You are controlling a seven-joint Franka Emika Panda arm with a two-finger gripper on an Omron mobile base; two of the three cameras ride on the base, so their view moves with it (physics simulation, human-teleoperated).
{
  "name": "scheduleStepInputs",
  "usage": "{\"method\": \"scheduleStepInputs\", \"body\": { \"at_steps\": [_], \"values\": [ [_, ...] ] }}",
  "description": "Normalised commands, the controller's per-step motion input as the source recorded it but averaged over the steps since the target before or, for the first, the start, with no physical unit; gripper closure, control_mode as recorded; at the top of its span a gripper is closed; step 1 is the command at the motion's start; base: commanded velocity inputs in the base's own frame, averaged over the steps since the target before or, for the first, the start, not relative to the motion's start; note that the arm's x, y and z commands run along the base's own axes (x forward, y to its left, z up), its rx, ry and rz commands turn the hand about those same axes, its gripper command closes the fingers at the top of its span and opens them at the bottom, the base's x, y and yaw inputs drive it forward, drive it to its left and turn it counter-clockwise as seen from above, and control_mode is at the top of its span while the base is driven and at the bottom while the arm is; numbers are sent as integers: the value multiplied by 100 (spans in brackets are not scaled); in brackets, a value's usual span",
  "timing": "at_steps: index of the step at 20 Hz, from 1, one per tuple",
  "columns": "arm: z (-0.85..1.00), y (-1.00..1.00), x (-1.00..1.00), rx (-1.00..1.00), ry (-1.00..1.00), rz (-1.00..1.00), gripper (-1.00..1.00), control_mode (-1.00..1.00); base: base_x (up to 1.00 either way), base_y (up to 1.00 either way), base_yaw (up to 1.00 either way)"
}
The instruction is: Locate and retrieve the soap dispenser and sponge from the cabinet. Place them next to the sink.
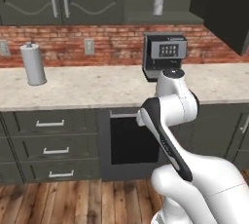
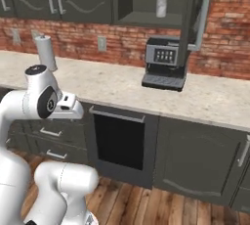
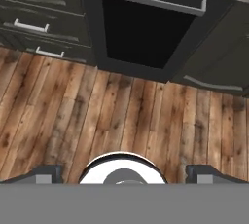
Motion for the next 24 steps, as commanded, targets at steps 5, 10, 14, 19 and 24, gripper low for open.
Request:
{"method": "scheduleStepInputs", "body": {
  "at_steps": [5, 10, 14, 19, 24],
  "values": [
    [0, 0, 0, 0, 0, 0, -100, 100, 61, 43, -28],
    [0, 0, 0, 0, 0, 0, -100, 100, 64, 38, -23],
    [0, 0, 0, 0, 0, 0, -100, 100, 50, -8, -20],
    [0, 0, 0, 0, 0, 0, -100, 100, 39, -47, -16],
    [0, 0, 0, 0, 0, 0, -100, 100, 16, -18, -6]
  ]
}}
